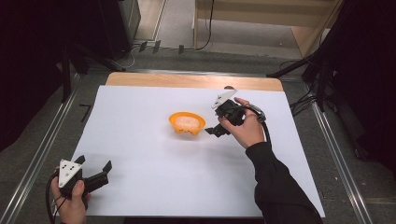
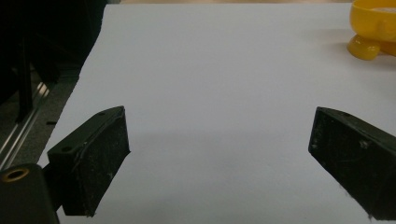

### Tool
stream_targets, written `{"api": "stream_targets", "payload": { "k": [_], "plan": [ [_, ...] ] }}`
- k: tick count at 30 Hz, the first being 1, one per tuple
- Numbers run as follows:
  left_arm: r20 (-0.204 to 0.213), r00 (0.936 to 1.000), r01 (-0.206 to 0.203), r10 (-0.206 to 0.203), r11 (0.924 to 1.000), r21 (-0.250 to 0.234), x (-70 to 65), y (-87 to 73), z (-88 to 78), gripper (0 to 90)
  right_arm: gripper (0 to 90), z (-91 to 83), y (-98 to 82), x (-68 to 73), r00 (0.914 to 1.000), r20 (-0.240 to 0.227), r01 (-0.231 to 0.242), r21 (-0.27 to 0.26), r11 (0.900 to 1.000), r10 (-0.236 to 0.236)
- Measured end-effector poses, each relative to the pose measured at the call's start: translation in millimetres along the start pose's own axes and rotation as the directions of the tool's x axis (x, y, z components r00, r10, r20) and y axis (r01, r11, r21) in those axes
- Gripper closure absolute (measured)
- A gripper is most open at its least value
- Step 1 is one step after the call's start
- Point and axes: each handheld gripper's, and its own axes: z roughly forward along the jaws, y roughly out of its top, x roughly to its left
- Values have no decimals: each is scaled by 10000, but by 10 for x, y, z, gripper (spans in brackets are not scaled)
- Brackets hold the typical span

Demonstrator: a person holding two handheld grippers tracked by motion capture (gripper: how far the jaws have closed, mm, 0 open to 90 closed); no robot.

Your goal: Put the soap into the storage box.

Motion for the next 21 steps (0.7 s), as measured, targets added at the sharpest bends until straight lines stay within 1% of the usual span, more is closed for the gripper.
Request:
{"api": "stream_targets", "payload": {
  "k": [1,2,3,6,8,10,11,14,17,21],
  "plan": [
    [-2,10000,-3,3,10000,7,0,1,-1,57,134,-11,-28,-5,10000,-1,5,-12,10000,-5],
    [-5,10000,-12,12,10000,8,0,1,-1,57,131,-42,-86,-5,9999,140,-53,-49,10000,54],
    [-5,10000,-12,12,10000,8,0,1,-1,57,131,-42,-86,-5,9999,140,-53,-49,10000,54],
    [-3,10000,-7,7,10000,10,0,0,0,57,126,-112,-189,15,9990,451,-44,-50,10000,46],
    [-11,10000,-19,19,10000,2,-1,0,2,57,126,-130,-216,21,9990,445,-69,-94,9999,73],
    [-16,10000,-16,16,10000,-3,-4,0,2,57,125,-164,-272,32,9983,579,-87,-112,9999,93],
    [-18,10000,-18,18,10000,3,-4,0,2,56,124,-192,-330,48,9978,635,-168,-79,9998,173],
    [-25,10000,-25,25,10000,-4,-3,0,1,57,126,-235,-426,56,9978,587,-310,-103,9995,315],
    [-32,10000,-28,28,10000,0,-3,0,1,57,126,-267,-526,74,9970,678,-376,-121,9992,383],
    [-20,10000,1,-1,10000,3,-4,0,4,57,126,-306,-668,92,9950,783,-609,-190,9980,622]
  ]
}}
